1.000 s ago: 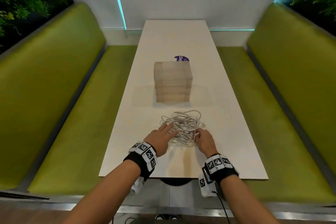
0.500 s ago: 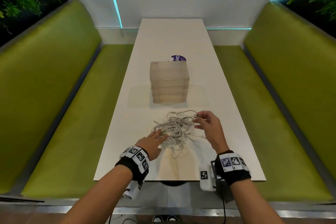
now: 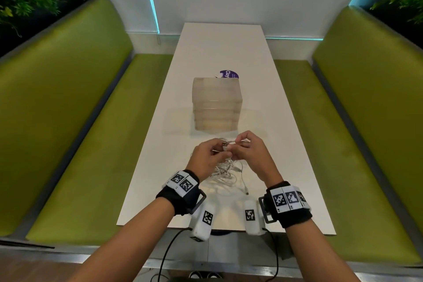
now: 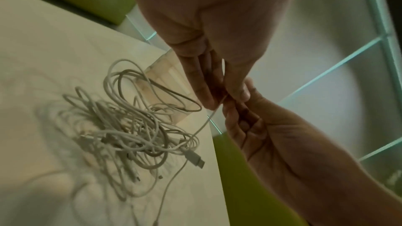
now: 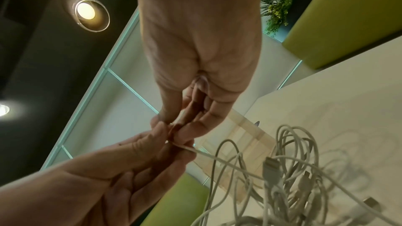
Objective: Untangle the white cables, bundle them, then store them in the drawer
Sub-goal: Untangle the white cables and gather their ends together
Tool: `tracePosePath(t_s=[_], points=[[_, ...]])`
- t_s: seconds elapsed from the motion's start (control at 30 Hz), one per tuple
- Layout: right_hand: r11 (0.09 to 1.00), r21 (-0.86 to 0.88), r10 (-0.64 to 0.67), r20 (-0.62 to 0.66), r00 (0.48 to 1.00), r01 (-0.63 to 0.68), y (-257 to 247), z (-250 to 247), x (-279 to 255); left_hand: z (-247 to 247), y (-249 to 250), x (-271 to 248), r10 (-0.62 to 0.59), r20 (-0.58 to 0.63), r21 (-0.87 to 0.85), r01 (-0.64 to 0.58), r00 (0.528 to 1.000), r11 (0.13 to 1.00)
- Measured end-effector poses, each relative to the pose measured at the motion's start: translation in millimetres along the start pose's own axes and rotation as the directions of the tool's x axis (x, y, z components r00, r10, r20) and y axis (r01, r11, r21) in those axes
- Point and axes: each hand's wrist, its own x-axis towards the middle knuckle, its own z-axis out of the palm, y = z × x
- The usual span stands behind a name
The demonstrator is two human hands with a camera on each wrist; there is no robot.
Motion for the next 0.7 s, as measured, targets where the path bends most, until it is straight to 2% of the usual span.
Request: tracePosePath(t_s=[0.1,0.2,0.27,0.33,0.47,0.57,0.7], points=[[0.999,-0.045,0.027,0.031,0.999,-0.025,7.9,-5.0,3.6,-2.5,6.0,-0.6,-0.080,-0.031,-0.229,0.071,0.996,0.971],[0.939,-0.341,0.103,0.177,0.979,-0.037,20.4,-10.5,5.5,-7.5,11.9,0.0,-0.084,-0.039,-0.355,0.065,0.996,0.933],[0.885,-0.465,0.148,0.256,0.955,-0.013,29.6,-6.9,6.4,-11.2,16.7,1.2,-0.073,-0.051,-0.405,0.046,0.996,0.913],[0.869,-0.495,0.145,0.235,0.961,-0.010,37.7,-0.5,8.4,-14.2,23.6,3.8,-0.079,-0.055,-0.491,0.042,0.995,0.870],[0.894,-0.448,0.069,0.130,0.989,-0.003,41.8,3.8,14.0,-24.8,39.4,7.6,-0.101,-0.035,-0.706,0.047,0.994,0.707],[0.903,-0.428,0.027,0.130,0.991,0.032,32.9,2.3,18.1,-34.2,40.0,7.8,-0.138,-0.052,-0.773,0.048,0.989,0.633],[0.897,-0.437,-0.012,0.138,0.990,0.072,29.0,1.4,21.9,-39.8,31.7,7.6,-0.185,-0.048,-0.812,0.070,0.981,0.580]])
